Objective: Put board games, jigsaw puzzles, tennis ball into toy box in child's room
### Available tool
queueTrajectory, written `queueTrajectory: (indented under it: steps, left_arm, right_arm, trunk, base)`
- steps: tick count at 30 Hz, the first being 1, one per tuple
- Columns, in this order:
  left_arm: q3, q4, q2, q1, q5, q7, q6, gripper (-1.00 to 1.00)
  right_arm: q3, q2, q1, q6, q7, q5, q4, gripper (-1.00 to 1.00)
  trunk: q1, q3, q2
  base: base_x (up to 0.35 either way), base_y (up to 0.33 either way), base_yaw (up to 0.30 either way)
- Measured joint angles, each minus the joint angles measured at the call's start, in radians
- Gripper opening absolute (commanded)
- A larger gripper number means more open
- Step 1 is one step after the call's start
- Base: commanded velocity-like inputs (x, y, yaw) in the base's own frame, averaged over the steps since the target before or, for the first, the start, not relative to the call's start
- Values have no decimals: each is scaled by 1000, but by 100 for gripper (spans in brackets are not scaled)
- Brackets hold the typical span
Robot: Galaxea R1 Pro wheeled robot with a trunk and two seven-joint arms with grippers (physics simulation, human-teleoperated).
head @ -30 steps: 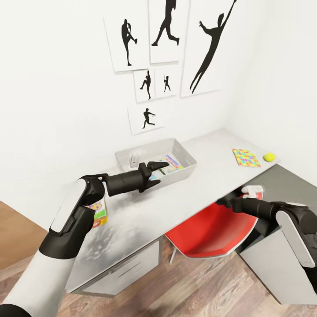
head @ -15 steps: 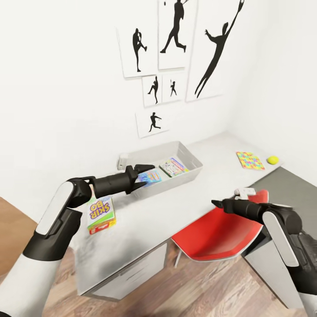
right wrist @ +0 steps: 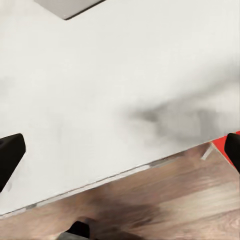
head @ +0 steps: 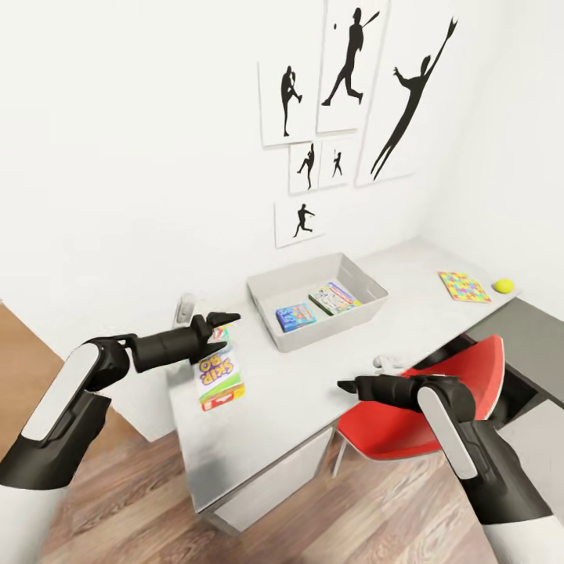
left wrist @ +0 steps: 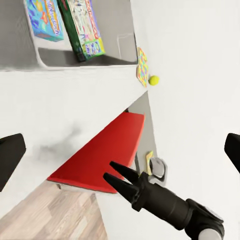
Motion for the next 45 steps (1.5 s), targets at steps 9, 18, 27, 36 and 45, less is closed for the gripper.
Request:
queueTrajectory:
  steps: [9, 18, 27, 36, 45]
  left_arm:
    - [206, -1, 44, 268, -12, -21, 10, 100]
    - [248, 11, 43, 543, -185, -56, -45, 100]
    - [241, 208, 0, 620, -245, -90, -325, 100]
    - [248, 256, -9, 621, -253, -94, -337, 100]
    - [248, 264, -9, 621, -253, -94, -338, 100]
  right_arm:
    - [4, 25, -38, -61, 7, -2, 107, 100]
    - [18, 25, -37, -232, 34, 6, 117, 100]
    - [11, 28, -83, -233, 26, 5, 242, 100]
    - [9, 28, -126, -231, 39, 2, 338, 100]
    - [8, 28, -199, -245, 40, -2, 495, 100]
  trunk:
    - [0, 12, 0]
    - [0, 12, 0]
    - [0, 13, 0]
    - [0, 13, 0]
    - [0, 13, 0]
  base:
    - [-5, 271, 4]
    - [0, 30, 1]
    - [0, 1, 110]
    - [0, 0, 203]
    - [0, 0, 289]
